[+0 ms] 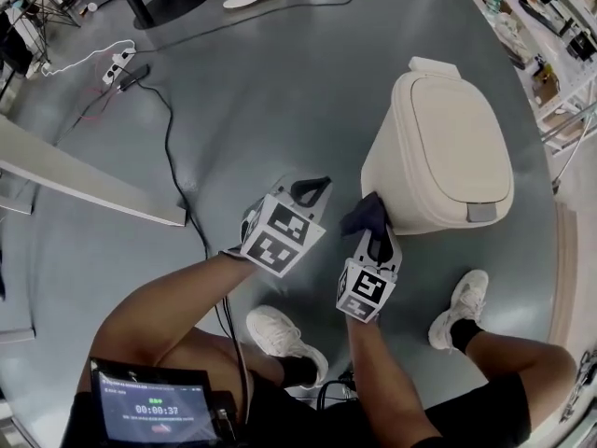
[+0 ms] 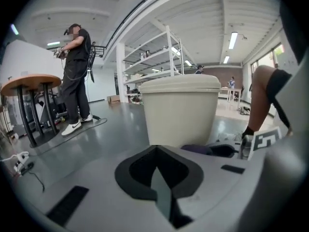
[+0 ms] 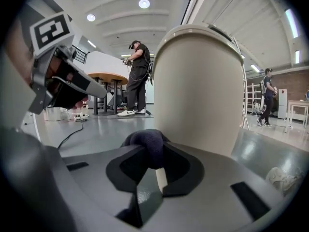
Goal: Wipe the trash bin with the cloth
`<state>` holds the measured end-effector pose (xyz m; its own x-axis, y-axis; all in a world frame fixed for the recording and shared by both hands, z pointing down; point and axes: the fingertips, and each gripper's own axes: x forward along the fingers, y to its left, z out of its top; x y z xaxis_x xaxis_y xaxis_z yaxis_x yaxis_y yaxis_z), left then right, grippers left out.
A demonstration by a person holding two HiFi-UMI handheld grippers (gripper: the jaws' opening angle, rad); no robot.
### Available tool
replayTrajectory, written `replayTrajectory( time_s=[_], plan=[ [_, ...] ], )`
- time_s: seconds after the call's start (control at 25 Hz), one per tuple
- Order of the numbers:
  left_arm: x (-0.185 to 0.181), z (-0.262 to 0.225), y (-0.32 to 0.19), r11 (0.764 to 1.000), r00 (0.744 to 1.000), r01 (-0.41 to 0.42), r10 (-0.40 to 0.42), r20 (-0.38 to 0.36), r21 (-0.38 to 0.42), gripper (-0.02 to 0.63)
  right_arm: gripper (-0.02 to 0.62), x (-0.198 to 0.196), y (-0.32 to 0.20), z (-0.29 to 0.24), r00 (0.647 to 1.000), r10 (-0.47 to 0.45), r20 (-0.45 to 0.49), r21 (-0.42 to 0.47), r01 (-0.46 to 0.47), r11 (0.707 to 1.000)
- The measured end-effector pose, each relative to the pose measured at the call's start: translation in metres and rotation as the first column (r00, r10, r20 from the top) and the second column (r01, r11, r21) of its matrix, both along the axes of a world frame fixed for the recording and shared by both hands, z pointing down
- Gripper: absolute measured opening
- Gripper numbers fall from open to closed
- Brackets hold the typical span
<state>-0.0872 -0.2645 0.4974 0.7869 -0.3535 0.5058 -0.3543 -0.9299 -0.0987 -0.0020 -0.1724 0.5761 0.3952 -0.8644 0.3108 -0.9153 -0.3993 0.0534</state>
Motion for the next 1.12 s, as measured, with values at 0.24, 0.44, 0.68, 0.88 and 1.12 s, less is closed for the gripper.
replayTrajectory(
  time_s=[0.24, 0.44, 0.68, 0.88, 1.12],
  plan=[
    [0.011, 0.005, -0.009, 0.998, 0.999, -0.019, 0.016, -0.044, -0.057, -0.003, 0.066, 0.002, -0.005, 0.030, 0.999, 0.029, -0.024, -0.024, -0.030, 0.999],
    [0.009, 0.013, -0.011, 0.991, 0.999, -0.014, 0.009, -0.039, -0.132, -0.003, 0.066, 0.003, -0.005, 0.039, 0.998, 0.045, -0.035, -0.047, -0.047, 0.998],
    [0.008, 0.019, -0.022, 0.983, 0.998, 0.012, -0.024, -0.060, -0.185, -0.003, 0.066, 0.000, -0.011, 0.050, 0.998, 0.054, -0.033, -0.062, -0.056, 0.997],
    [0.008, 0.014, -0.023, 0.987, 0.998, -0.005, -0.005, -0.063, -0.160, -0.003, 0.066, -0.010, -0.012, 0.023, 0.998, 0.057, -0.034, 0.003, -0.057, 0.998],
    [0.012, 0.006, -0.020, 0.990, 0.996, -0.027, 0.015, -0.084, -0.139, -0.003, 0.066, -0.021, -0.021, -0.064, 0.997, 0.050, -0.062, 0.211, -0.036, 0.977]
  ],
)
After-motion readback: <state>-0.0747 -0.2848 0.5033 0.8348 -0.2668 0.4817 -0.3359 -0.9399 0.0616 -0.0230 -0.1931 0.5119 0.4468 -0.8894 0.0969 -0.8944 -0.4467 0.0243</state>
